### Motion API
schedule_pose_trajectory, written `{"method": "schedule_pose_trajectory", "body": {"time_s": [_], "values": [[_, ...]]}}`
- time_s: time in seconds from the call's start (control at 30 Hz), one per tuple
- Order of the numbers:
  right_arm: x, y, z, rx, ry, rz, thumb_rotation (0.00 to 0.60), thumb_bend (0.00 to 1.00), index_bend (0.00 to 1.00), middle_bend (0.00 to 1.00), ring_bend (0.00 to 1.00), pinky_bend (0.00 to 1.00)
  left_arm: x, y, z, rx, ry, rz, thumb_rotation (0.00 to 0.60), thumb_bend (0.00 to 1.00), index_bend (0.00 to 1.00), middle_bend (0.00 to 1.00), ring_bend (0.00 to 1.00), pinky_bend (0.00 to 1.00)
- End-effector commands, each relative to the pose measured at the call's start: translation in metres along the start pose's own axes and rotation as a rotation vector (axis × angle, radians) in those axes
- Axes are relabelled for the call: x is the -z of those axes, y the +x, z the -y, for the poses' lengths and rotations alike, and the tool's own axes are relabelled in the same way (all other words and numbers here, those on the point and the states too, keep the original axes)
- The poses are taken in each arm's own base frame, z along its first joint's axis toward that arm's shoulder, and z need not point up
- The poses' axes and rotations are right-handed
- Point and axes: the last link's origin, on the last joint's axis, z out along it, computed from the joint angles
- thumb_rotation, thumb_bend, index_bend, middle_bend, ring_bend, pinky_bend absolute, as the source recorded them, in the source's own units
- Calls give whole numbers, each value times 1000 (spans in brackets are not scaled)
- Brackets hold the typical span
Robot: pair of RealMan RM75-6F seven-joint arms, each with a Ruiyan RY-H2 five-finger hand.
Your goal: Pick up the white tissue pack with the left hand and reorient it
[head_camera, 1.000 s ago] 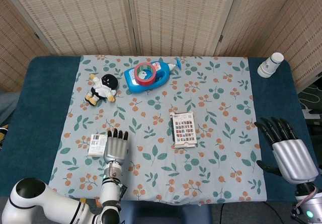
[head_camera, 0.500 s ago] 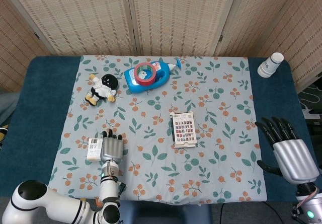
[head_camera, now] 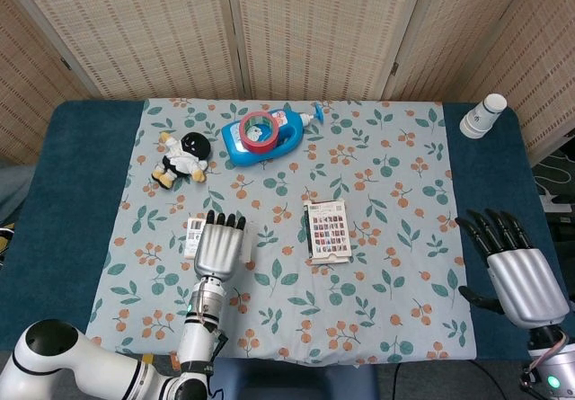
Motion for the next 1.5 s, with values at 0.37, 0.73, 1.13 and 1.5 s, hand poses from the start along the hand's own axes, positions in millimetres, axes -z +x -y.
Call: {"method": "schedule_pose_trajectory", "body": {"time_s": [0.37,0.73,1.13,1.5], "values": [[0,-1,0,0,-2,6,600,114,130,60,0,43,-26,-21,22,1016,-2,-132,600,281,486,568,279,177],[-2,-5,-2,7,-14,21,600,115,130,60,0,43,-30,-72,50,1263,89,-143,600,262,352,523,204,155],[-5,-8,-2,23,-24,24,600,114,130,60,0,43,-33,-89,60,1274,52,-162,600,246,289,450,169,154],[-6,-9,-2,24,-26,23,600,114,130,60,0,43,-31,-108,66,1231,-1,-132,600,228,286,444,161,178]]}}
